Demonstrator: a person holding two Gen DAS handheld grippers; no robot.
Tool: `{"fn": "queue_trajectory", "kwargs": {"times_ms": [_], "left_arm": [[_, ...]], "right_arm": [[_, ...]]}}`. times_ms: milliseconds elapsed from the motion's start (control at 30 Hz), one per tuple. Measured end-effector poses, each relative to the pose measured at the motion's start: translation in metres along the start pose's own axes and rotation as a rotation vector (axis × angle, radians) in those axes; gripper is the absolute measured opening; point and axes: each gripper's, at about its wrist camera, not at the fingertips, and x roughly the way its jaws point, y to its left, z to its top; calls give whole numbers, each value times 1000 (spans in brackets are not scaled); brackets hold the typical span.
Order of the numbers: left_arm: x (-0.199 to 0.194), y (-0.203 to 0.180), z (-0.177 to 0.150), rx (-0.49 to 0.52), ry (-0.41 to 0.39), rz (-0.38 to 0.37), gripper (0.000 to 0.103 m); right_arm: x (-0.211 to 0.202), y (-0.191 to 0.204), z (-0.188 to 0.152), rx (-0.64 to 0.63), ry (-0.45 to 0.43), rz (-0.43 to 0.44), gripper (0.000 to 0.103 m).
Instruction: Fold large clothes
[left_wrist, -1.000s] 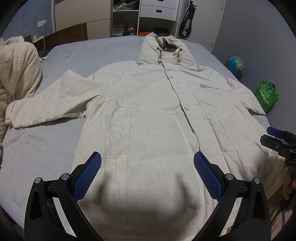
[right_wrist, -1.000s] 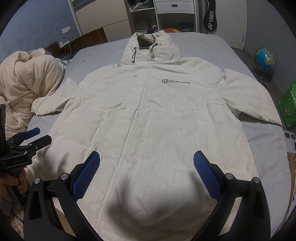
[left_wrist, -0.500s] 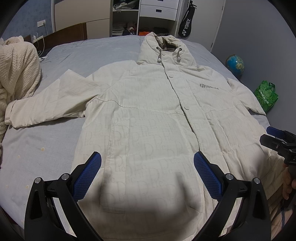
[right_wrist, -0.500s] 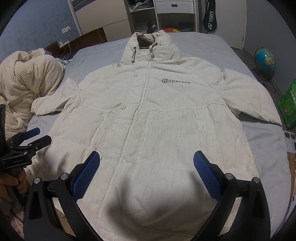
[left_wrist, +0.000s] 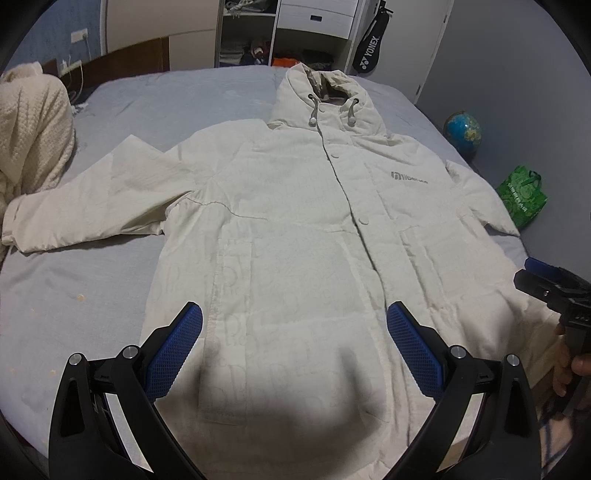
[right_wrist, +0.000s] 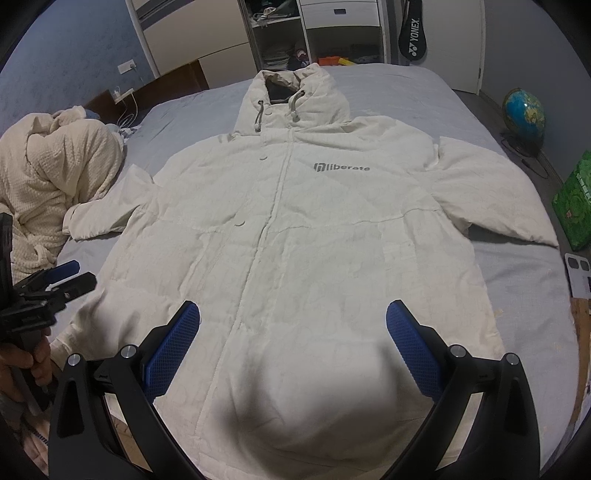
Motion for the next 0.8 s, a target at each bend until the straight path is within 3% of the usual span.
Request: {"fn": "queue_trajectory", "kwargs": {"times_ms": [233, 400, 467, 800], "left_arm": [[-6, 9, 26, 3, 58, -5, 96], [-2, 7, 61, 27, 49, 34, 96], [2, 5, 74, 28, 46, 39, 96], [36, -7, 127, 41, -48, 77, 96]], "right_arm": [[-20, -37, 26, 18, -24, -18, 97], [-23, -98, 45, 164, -21, -33, 97], [-20, -127, 48, 251, -14, 1, 97], [2, -263, 37, 568, -55, 33, 96]]}}
